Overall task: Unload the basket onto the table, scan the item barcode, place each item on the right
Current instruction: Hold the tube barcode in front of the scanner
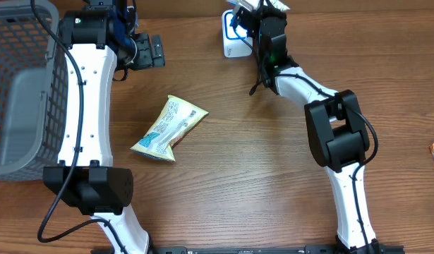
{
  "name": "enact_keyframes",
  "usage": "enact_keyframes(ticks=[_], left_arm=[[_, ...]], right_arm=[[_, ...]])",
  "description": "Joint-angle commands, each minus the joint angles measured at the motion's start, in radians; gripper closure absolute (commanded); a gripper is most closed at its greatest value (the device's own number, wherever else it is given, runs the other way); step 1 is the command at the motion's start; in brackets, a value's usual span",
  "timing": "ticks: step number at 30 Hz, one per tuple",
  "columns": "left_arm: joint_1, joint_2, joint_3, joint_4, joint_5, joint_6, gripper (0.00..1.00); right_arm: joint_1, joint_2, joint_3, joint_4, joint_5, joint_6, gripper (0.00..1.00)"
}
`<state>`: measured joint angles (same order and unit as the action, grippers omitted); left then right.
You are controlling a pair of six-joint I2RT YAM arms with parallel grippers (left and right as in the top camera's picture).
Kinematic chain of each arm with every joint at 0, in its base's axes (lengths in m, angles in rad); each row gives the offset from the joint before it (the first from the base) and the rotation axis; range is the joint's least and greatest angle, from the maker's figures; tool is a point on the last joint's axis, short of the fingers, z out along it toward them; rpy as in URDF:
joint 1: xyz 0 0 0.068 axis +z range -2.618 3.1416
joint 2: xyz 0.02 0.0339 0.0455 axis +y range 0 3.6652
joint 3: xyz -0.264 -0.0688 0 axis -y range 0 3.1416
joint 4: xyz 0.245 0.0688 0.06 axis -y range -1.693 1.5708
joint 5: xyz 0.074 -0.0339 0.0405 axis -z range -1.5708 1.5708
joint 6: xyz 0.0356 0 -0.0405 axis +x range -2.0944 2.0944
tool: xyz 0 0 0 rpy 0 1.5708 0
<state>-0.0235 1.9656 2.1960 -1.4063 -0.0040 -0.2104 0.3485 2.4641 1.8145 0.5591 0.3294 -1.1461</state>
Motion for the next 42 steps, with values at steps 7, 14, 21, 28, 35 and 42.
enact_keyframes(ticks=[7,14,21,28,35,42], left_arm=[[0.01,-0.009,-0.003,0.001,-0.006,-0.014,0.0],[0.01,-0.009,-0.003,0.001,-0.006,-0.014,0.01],[0.01,-0.009,-0.003,0.001,-0.006,-0.014,0.0],[0.01,-0.009,-0.003,0.001,-0.006,-0.014,0.0],[0.01,-0.009,-0.003,0.001,-0.006,-0.014,0.0],[0.01,-0.009,-0.003,0.001,-0.006,-0.014,0.0]], right_arm=[[-0.023,0.087,0.042,0.014,-0.056,-0.261,0.96],[-0.036,0.087,0.042,0.014,-0.07,-0.266,0.96],[-0.037,0.087,0.042,0.069,-0.057,-0.27,0.96],[-0.034,0.04,0.042,0.064,-0.016,-0.272,0.96],[-0.027,-0.029,0.042,-0.106,0.011,-0.245,0.96],[-0.001,-0.067,0.042,-0.113,0.028,-0.228,0.96]])
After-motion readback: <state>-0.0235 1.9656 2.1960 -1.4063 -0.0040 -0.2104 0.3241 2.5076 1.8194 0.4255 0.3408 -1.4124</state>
